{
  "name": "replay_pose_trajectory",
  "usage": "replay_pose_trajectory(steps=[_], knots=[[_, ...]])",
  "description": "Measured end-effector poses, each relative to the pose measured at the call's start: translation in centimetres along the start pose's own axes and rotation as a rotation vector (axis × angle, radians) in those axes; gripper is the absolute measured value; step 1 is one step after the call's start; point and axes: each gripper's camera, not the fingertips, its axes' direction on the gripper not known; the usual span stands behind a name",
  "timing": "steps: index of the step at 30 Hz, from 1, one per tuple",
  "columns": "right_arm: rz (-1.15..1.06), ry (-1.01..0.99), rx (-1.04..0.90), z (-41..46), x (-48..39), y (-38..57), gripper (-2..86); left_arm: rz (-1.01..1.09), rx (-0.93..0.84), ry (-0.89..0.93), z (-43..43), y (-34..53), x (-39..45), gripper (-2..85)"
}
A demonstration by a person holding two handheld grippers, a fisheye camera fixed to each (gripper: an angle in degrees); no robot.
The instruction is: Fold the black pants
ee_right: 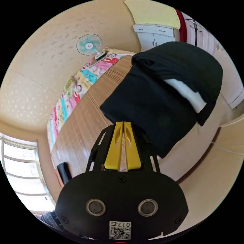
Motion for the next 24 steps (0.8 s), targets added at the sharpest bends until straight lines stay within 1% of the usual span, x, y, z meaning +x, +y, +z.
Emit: replay_pose_trajectory(steps=[3,6,7,9,12,14,18,21,24], knots=[[-0.005,-0.147,-0.111,4.3,-2.5,2.6,0.3,0.047,0.044,-0.064,-3.0,-2.4,-1.0,5.5],[-0.043,-0.198,-0.225,7.8,-5.6,4.7,0.4,0.103,0.101,-0.153,-6.4,-5.2,-1.7,8.5],[-0.04,-0.205,-0.24,8.3,-6.0,5.2,0.4,0.129,0.133,-0.208,-7.9,-6.2,-1.7,9.6],[-0.005,-0.246,-0.264,9.8,-7.3,6.8,0.4,0.174,0.186,-0.261,-10.2,-7.5,-1.5,10.1],[0.013,-0.306,-0.264,10.2,-8.3,8.8,0.3,0.277,0.24,-0.305,-13.3,-9.4,-0.8,10.8],[0.02,-0.3,-0.274,10.2,-8.5,10.1,0.4,0.339,0.226,-0.332,-14.1,-10.4,-0.4,11.2],[0.079,-0.219,-0.305,9.1,-7.1,12.7,0.4,0.438,0.125,-0.469,-12.8,-12.0,-0.3,11.9],[0.137,-0.203,-0.322,8.0,-5.4,13.6,0.4,0.479,0.082,-0.559,-12.3,-12.5,-0.8,9.4],[0.183,-0.199,-0.307,7.0,-3.9,13.8,0.4,0.512,0.078,-0.54,-13.8,-11.7,-2.0,6.1]])
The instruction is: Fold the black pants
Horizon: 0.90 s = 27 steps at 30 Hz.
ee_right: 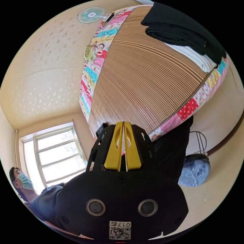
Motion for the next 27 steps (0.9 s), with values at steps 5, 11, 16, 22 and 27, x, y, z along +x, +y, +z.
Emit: replay_pose_trajectory(steps=[5,11,16,22,27], knots=[[0.019,-0.078,0.034,-0.2,0.6,-1.2,0.4,-0.106,0.083,0.616,-3.4,3.6,-8.3,1.2],[-0.02,-0.126,-0.016,3.1,-1.8,-4.8,0.2,0.199,0.568,1.109,-22.4,8.9,-14.3,-0.1],[-0.088,-0.203,-0.071,6.3,-5.5,-8.0,0.2,0.301,0.96,1.274,-37.2,14.1,-17.4,-0.3],[-0.173,-0.151,-0.114,7.6,-8.4,-10.4,0.3,0.109,1.438,1.547,-39.5,23.0,-26.0,0.5],[-0.11,-0.15,-0.131,9.2,-6.5,-11.2,0.3,-0.506,1.289,1.272,-32.0,25.7,-32.6,1.6]])
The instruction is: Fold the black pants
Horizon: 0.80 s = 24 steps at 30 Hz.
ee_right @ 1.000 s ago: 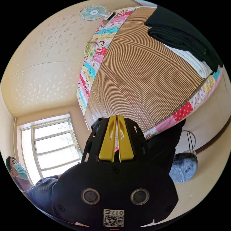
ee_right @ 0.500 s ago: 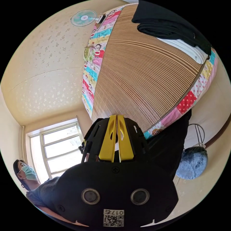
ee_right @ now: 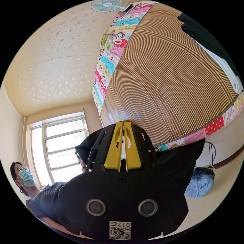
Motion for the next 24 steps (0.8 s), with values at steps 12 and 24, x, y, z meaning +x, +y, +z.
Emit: replay_pose_trajectory(steps=[12,24], knots=[[0.045,-0.016,-0.017,3.1,1.5,-0.2,0.2,0.391,-0.367,-0.832,11.2,12.2,-1.7,8.3],[0.049,-0.029,-0.069,5.9,2.8,1.1,0.2,1.405,-1.467,-0.809,31.4,44.2,-9.1,18.6]])
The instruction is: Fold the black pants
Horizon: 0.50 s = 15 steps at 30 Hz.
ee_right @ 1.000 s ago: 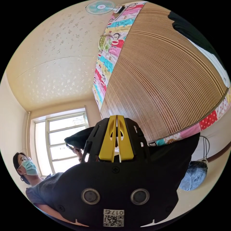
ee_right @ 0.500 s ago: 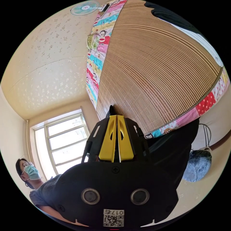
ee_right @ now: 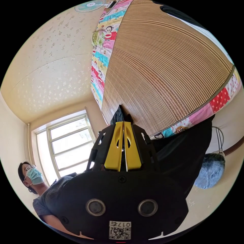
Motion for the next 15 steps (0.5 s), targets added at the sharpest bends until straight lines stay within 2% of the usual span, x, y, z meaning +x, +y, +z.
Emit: replay_pose_trajectory(steps=[4,6,8,10,11,13,14,15], knots=[[0.029,-0.029,0.022,0.2,1.8,0.9,0.2,0.156,-0.153,-0.216,5.1,-1.3,5.5,15.8],[0.031,-0.077,0.037,0.2,2.9,1.5,0.2,0.156,-0.169,-0.251,5.8,-1.6,6.5,13.3],[0.02,-0.084,0.035,0.1,3.5,1.7,0.2,0.043,-0.19,-0.122,5.2,-2.0,5.6,8.9],[0.0,-0.076,0.03,0.0,4.0,1.8,0.3,-0.258,-0.071,0.139,2.4,0.2,1.6,5.9],[-0.02,-0.078,0.025,0.0,4.2,1.8,0.3,-0.335,-0.018,0.219,1.5,1.3,0.5,5.6],[-0.061,-0.097,0.014,-0.1,4.5,1.7,0.5,-0.534,0.236,0.552,-1.8,7.1,-3.1,5.1],[-0.1,-0.115,0.003,-0.1,4.5,1.6,0.6,-0.556,0.307,0.612,-2.8,8.6,-3.6,5.1],[-0.149,-0.133,-0.015,-0.2,4.4,1.5,0.9,-0.58,0.454,0.73,-4.8,11.7,-4.3,5.1]])
